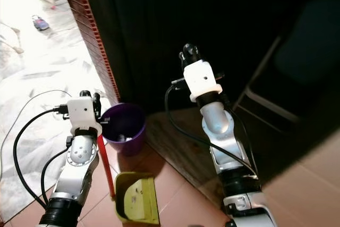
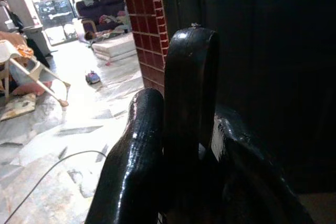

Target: Sweep floor

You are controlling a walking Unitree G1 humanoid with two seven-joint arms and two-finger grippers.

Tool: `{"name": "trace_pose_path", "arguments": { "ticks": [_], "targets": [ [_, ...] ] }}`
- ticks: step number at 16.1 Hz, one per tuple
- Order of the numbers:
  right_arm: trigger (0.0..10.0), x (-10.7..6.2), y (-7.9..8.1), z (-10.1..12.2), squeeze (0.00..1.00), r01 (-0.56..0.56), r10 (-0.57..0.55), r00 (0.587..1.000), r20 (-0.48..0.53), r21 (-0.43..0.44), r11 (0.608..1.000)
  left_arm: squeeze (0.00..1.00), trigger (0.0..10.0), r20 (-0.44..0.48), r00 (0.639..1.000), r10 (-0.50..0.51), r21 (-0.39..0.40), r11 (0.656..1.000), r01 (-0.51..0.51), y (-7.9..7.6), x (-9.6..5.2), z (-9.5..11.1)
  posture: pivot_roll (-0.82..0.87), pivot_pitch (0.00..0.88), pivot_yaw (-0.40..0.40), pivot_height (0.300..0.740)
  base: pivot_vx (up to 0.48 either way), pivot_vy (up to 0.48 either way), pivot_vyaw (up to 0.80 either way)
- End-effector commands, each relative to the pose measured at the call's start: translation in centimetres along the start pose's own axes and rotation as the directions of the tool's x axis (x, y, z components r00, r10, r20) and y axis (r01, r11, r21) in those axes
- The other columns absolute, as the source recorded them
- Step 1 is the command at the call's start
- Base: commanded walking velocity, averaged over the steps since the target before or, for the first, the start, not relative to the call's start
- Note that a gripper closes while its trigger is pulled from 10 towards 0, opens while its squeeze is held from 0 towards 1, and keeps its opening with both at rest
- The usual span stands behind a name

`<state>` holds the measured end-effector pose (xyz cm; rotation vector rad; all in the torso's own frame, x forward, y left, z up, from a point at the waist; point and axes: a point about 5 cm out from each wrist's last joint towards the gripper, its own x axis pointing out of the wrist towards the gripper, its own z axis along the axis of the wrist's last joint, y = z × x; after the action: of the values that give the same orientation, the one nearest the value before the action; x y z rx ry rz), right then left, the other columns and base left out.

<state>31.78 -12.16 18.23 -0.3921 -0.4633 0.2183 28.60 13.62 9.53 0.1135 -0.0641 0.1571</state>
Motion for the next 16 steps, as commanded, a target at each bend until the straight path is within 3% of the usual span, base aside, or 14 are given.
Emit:
{"name": "trace_pose_path", "arguments": {
  "ticks": [1, 16],
  "targets": [
    [10.0, 0.5, 0.0, 1.3, 0.00, -0.013, 0.014, 0.997, 0.071, -0.020, 1.000, 0.00, 10.0, 0.053, 0.999, 0.005, 0.005, 1.000, -0.005, 0.2, 0.3, 1.0, -0.10, 0.000, 0.067, 0.740, 0.262, 0.000, 0.00],
    [10.0, 0.1, -0.1, 0.5, 0.00, 0.017, -0.017, 0.999, 0.041, -0.012, 1.000, 0.00, 10.0, 0.010, 0.999, 0.037, 0.025, 0.999, -0.037, 1.4, -0.9, 0.3, -0.06, 0.000, 0.062, 0.740, 0.018, 0.000, 0.00]
  ]
}}
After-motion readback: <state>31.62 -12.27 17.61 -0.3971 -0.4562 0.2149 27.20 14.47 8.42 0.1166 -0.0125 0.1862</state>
